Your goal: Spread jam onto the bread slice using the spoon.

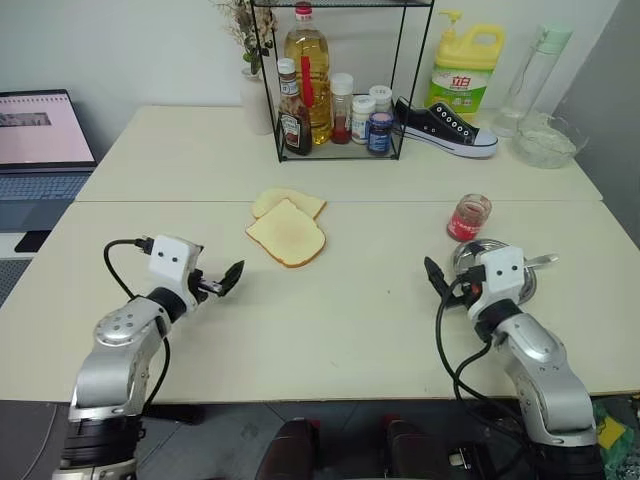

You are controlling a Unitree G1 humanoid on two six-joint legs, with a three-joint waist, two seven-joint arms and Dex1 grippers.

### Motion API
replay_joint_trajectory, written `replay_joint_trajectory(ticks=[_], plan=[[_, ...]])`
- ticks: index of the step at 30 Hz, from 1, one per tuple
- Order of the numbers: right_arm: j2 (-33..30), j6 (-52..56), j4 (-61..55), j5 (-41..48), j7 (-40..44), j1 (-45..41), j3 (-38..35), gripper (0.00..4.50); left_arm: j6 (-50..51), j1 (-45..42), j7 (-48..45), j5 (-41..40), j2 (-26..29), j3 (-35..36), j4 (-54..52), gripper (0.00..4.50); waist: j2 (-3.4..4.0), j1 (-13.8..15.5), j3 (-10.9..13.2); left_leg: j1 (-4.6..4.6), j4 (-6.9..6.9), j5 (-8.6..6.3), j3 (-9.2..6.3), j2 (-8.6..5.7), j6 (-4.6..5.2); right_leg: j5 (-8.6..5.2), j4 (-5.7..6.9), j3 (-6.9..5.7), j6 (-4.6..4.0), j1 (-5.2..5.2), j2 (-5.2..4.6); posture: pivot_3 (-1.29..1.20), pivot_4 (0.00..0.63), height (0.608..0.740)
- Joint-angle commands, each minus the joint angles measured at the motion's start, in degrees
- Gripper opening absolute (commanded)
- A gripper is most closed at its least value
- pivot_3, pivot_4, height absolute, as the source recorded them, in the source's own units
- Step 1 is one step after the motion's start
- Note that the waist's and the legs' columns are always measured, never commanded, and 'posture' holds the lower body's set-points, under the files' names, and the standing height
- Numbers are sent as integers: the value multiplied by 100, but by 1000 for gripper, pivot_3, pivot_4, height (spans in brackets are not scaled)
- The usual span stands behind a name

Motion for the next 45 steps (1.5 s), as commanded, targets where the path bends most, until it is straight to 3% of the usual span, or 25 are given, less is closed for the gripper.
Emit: replay_joint_trajectory(ticks=[1, 4, 9, 18, 24, 30, 45], plan=[[-41, -23, -235, 94, 49, 3, -64, 4443, 121, -10, -68, -204, 25, 119, -350, 4500, 0, 3, 0, 0, 0, 0, 0, 0, 0, 0, 0, 0, 0, 0, 0, 0, 150, 740], [-26, -28, -238, 79, 51, 33, -66, 4443, 281, 108, -174, -361, 8, 74, -597, 4500, 0, 1, 0, 0, 0, 0, -1, 0, 0, 0, 0, 0, 0, 0, -1, 0, 150, 740], [-230, 134, -399, 302, 408, 56, -74, 4443, 605, 430, -878, -643, 468, 49, -982, 4500, 1, -19, 0, 0, -3, 0, 0, 2, 0, 0, 0, 3, 0, -1, -1, 0, 150, 740], [-1273, 2011, -1303, 2345, 1781, 10, -187, 4443, 1380, 518, -1804, -1559, 1172, 314, -1292, 4500, 1, -11, 1, -1, -2, -1, -5, 6, 2, 0, -4, 3, -1, 2, -9, 0, 150, 740], [-1548, 2234, -1272, 2552, 1880, -59, 14, 4443, 1449, 377, -1865, -1605, 1287, 373, -1181, 4500, 1, -12, 1, -1, -1, -1, -5, 7, 2, -1, -6, 2, -1, 5, -9, 0, 150, 740], [-1043, 1760, -938, 1965, 1347, -506, 446, 4443, 843, -713, -882, -910, 840, 343, 188, 4500, -2, 9, -1, 0, 2, -1, -9, 4, 1, 0, -1, -8, -1, 4, 2, 0, 150, 740], [-1097, 1687, -1116, 2187, 1899, -1154, 796, 4443, -612, -3423, -1463, 20, 36, -608, 4484, 4500, -13, -13, -1, -9, 8, 0, -4, -6, 1, 0, -1, -10, 1, -4, 2, 0, 150, 740]])
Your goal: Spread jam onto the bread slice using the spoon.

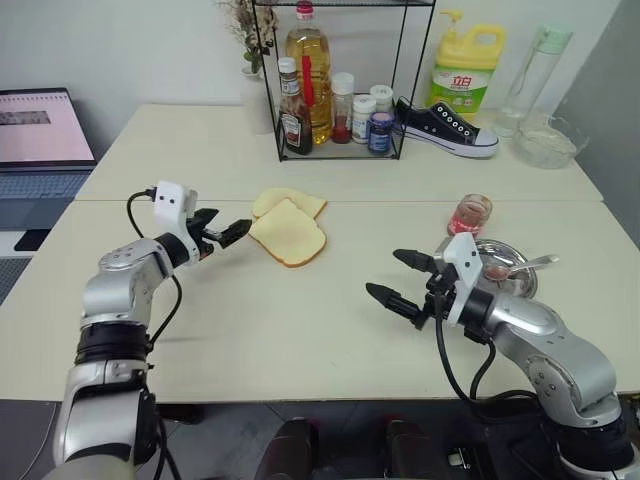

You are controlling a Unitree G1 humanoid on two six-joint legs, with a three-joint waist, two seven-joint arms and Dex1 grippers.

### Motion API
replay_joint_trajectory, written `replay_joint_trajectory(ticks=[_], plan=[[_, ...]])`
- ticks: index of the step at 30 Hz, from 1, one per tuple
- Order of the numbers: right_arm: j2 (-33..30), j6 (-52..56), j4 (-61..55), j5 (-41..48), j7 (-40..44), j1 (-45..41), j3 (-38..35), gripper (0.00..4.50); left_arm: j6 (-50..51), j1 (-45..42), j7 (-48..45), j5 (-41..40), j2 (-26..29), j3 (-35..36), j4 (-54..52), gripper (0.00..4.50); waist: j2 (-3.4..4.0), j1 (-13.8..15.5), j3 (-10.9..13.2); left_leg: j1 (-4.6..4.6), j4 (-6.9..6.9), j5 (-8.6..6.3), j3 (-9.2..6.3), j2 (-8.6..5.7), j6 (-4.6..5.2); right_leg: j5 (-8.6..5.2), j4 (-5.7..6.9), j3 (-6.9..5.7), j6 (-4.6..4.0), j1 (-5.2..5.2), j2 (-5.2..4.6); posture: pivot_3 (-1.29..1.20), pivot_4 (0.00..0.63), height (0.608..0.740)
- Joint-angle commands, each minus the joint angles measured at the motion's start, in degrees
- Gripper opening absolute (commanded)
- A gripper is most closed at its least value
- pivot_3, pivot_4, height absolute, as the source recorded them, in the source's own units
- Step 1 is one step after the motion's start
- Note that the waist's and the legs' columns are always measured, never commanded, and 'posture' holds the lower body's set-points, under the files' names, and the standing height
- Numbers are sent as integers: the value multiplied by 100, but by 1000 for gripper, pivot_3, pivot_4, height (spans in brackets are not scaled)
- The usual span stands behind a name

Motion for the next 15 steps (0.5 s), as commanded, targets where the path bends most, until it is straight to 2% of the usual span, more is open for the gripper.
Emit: replay_joint_trajectory(ticks=[1, 5, 9, 15], plan=[[-19, -71, -245, 160, 172, -135, 100, 4443, -551, -440, -159, 306, -108, -135, 932, 4500, -1, -9, 0, 0, 0, 0, 0, 0, 0, 0, 0, 0, 0, 0, 0, 0, 150, 740], [-66, -27, -279, 179, 249, -233, 231, 4443, -924, -810, -351, 465, -302, -193, 1848, 4500, -2, -24, 1, -1, -1, 0, -1, 1, 0, 0, -1, 1, 0, -3, 2, 0, 150, 740], [-91, 26, -300, 221, 213, -316, 243, 4443, -1140, -980, -573, 548, -357, -190, 2244, 4500, -4, -33, 2, -2, 0, 0, -2, 1, 0, 0, 0, 0, 0, -4, 2, 0, 150, 740], [-21, 115, -331, 262, 33, -402, 158, 4500, -1319, -1111, -705, 582, -317, -119, 2551, 2616, -4, -37, 2, -3, 2, 0, -2, -1, 0, 0, 1, 1, 0, -2, 1, 0, 150, 740]])
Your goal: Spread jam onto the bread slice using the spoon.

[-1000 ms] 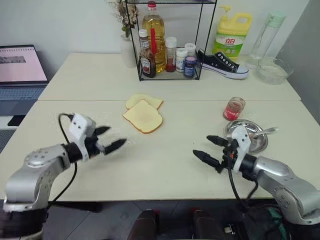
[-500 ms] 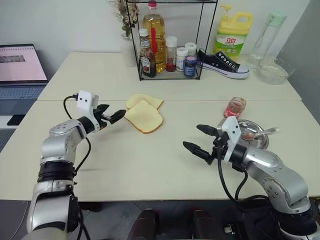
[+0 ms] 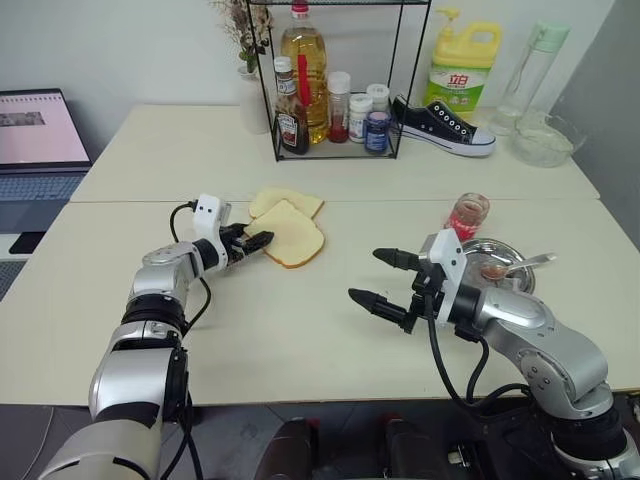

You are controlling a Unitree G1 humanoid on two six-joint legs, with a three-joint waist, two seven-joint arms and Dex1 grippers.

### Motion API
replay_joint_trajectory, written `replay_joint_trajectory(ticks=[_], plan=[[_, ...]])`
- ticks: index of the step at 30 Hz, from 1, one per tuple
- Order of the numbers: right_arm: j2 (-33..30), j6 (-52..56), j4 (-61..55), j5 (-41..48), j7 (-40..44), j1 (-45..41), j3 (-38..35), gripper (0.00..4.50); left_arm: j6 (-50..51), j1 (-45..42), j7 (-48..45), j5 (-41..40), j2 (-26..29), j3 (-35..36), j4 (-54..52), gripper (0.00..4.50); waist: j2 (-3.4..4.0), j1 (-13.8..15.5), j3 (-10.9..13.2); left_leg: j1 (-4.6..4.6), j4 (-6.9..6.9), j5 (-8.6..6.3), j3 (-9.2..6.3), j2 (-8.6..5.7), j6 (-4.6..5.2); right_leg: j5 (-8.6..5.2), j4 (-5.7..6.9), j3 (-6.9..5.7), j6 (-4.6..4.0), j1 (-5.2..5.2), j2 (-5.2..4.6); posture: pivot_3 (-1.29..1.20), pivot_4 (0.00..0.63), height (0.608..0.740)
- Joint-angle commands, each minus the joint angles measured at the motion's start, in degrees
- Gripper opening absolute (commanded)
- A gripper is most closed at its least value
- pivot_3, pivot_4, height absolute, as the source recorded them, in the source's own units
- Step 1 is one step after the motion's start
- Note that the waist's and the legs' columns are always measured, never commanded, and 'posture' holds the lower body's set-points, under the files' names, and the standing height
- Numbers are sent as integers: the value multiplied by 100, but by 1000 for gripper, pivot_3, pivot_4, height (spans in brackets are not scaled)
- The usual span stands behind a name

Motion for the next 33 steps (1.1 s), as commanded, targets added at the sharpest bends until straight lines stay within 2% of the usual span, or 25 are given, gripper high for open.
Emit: replay_joint_trajectory(ticks=[1, 8, 15, 19, 22, 25, 29, 33], plan=[[35, 7, -255, 107, -100, -141, -107, 4500, -198, -179, -110, 61, 74, 74, 100, 2228, 0, 0, 0, 0, 0, 0, 0, 0, 0, 0, 0, 0, 0, 0, 0, 0, 150, 740], [62, 52, -196, 113, -142, -227, -126, 4500, -280, -261, -163, 69, 70, 144, 149, 33, 0, 5, 0, 0, 0, 0, -1, 0, 0, 0, 1, -1, 0, 0, 0, 0, 150, 740], [-14, 25, -221, 58, -187, -149, -193, 4500, 43, -418, -504, 53, 216, 8, -477, 33, -1, 1, 1, -1, 0, 0, 0, 0, 0, 0, 2, -1, 0, -1, 0, 0, 150, 740], [-222, 344, -507, 462, -200, -71, -674, 4500, 1322, -237, -1399, -453, 430, -222, -2387, 33, -7, 6, 5, -7, 2, 0, -2, 0, 0, 0, 1, -2, 0, -2, 0, 0, 150, 740], [-512, 781, -810, 1098, -164, 48, -1196, 4500, 2512, -128, -1824, -952, 708, -395, -3870, 33, -8, -2, 5, -9, 4, 0, -3, 1, 0, 0, -4, 1, 0, 1, -2, 0, 150, 740], [-858, 1199, -1084, 1869, -157, 180, -1709, 4500, 3398, -73, -2100, -1374, 962, -548, -4842, 33, -7, -31, 5, -7, 0, 0, -3, 5, 0, 0, -4, 4, 0, 1, -1, 0, 150, 740], [-1234, 1635, -1236, 3278, -457, 123, -2274, 4500, 4197, 68, -2414, -1886, 1230, -758, -5709, 33, -7, -91, 5, -2, -2, 0, -4, 9, 1, 0, 0, 5, 0, 4, 0, 0, 150, 740], [-1588, 1687, -1257, 4174, -825, 87, -2416, 4500, 4427, 290, -2458, -2040, 1288, -945, -6063, 33, -6, -95, 5, -3, -2, 0, -4, 14, 1, 0, -3, 7, 0, 5, 0, 0, 150, 740]])
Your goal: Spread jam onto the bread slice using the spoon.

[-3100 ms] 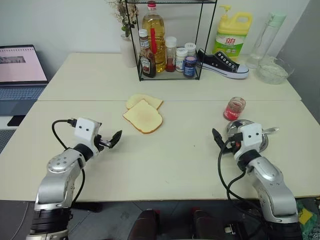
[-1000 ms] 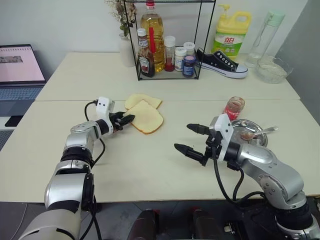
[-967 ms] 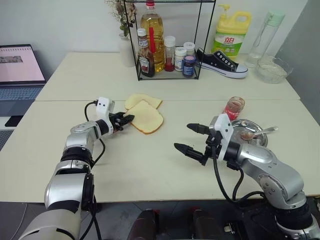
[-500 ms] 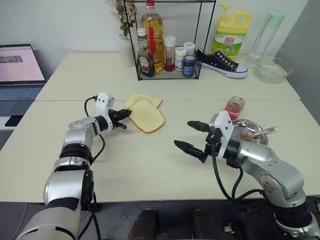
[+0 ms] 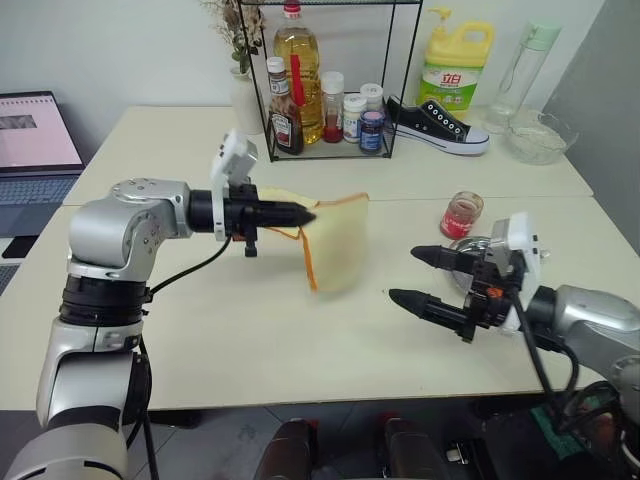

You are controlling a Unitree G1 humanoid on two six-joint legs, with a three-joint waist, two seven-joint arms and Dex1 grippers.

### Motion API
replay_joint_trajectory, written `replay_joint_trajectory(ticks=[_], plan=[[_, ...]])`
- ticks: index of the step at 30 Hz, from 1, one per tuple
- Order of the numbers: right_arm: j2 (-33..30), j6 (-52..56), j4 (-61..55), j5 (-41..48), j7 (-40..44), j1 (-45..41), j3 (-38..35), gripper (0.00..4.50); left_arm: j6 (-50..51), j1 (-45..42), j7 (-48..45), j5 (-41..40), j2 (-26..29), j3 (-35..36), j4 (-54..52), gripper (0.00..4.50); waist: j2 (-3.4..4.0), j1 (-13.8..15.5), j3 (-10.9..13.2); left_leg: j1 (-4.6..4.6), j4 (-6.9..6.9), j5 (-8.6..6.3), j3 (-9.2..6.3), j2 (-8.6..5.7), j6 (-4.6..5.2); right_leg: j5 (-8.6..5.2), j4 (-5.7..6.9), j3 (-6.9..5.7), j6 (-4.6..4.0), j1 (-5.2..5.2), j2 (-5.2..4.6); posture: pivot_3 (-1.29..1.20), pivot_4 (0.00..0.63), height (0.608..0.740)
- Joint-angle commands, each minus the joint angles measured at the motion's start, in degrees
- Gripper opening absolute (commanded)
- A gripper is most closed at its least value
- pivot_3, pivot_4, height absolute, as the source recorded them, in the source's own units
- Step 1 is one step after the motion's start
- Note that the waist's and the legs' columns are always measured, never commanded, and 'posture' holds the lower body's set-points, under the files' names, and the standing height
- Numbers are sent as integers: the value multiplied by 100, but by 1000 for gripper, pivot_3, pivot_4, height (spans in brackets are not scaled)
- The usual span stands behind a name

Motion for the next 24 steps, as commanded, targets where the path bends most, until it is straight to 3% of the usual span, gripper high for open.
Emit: replay_joint_trajectory(ticks=[1, 6, 12, 24], plan=[[-253, -20, -224, 710, -302, -44, -187, 4500, -226, 260, -16, 71, 49, -258, -249, 33, 1, 1, 0, 0, 0, 0, 1, -1, 0, 0, 0, 0, 0, 0, 0, 0, 150, 740], [-421, -137, -380, 629, -425, 335, 143, 4500, -2019, 793, 103, 1284, -244, -1114, 811, 33, 0, 27, -1, 3, 0, 0, 1, -3, 0, 0, -4, 6, 0, 9, -4, 0, 150, 740], [-637, -287, -332, 377, -232, 389, 383, 4500, -3600, 633, 452, 2141, -659, -1326, 2206, 33, -2, 79, 0, -3, 2, 0, 2, -6, 1, 0, -4, 0, 0, 3, -4, 0, 150, 740], [-745, -450, -133, 210, -15, 239, 613, 4500, -4798, 208, 692, 2719, -970, -1206, 3340, 33, -4, 127, 1, -4, 6, 0, 5, -6, 2, 0, -2, -5, 1, 2, -1, 0, 150, 740]])
